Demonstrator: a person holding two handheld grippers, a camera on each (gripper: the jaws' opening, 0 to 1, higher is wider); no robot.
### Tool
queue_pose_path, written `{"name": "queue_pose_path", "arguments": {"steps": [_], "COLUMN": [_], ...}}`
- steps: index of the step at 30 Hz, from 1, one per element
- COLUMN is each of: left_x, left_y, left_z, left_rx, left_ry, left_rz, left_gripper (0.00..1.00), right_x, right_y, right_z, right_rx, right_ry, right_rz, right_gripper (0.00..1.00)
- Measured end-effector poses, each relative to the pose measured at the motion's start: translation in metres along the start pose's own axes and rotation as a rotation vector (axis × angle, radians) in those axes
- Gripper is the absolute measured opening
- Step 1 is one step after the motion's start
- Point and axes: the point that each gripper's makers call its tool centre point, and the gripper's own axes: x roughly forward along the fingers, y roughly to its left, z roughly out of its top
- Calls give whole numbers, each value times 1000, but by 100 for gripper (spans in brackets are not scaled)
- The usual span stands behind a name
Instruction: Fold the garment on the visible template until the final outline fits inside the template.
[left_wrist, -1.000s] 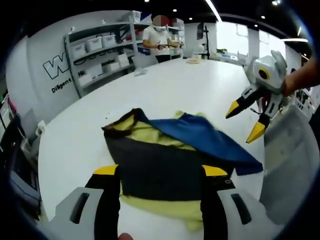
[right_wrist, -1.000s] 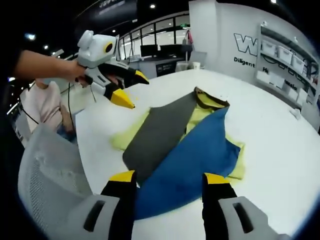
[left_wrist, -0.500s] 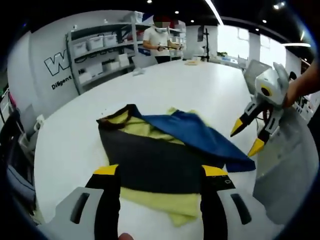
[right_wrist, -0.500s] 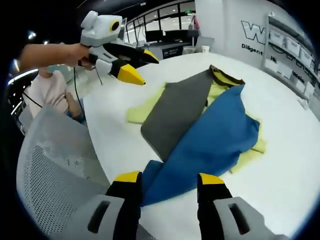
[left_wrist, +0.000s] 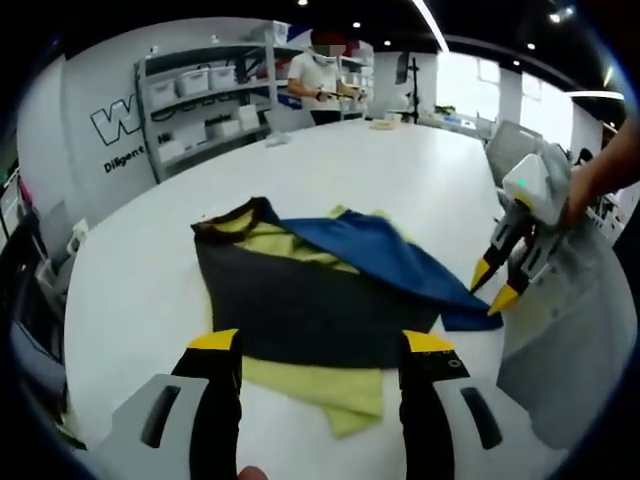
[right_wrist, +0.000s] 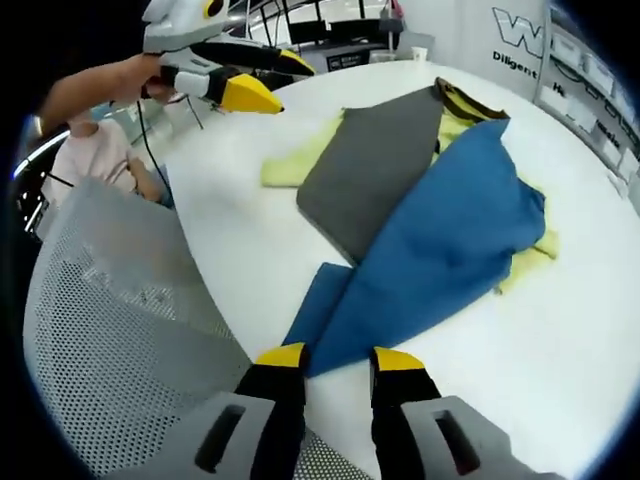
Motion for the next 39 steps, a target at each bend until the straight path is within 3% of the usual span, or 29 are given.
{"name": "queue_pose_path", "arguments": {"steps": [4,8,9,10,16,18,22,34,37,39], "left_x": [1,4,5,4,5,4,5,7,7,7], "left_y": [0,-6,-7,-10,-13,-12,-12,-12,-11,-10], "left_z": [-3,-7,-8,-9,-11,-11,-12,-14,-16,-17], "left_rx": [-10,-14,-13,-12,-2,-13,-18,-25,-33,-38], "left_ry": [0,1,2,2,3,-1,-2,-6,-3,-5], "left_rz": [-1,-9,-12,-15,-31,-30,-30,-33,-29,-26], "left_gripper": [59,58,58,58,58,58,58,58,58,58], "right_x": [0,-1,-2,-1,-19,-31,-55,-97,-95,-81], "right_y": [0,-5,-6,-7,-24,-34,-55,-94,-98,-104], "right_z": [1,-7,-13,-7,8,23,42,75,79,74], "right_rx": [68,2,32,34,88,92,106,82,115,127], "right_ry": [-14,26,46,9,-65,-128,-194,-277,-289,-282], "right_rz": [-5,-64,-79,-77,-140,-172,-227,-296,-270,-270], "right_gripper": [14,0,0,0,0,0,0,0,0,0]}}
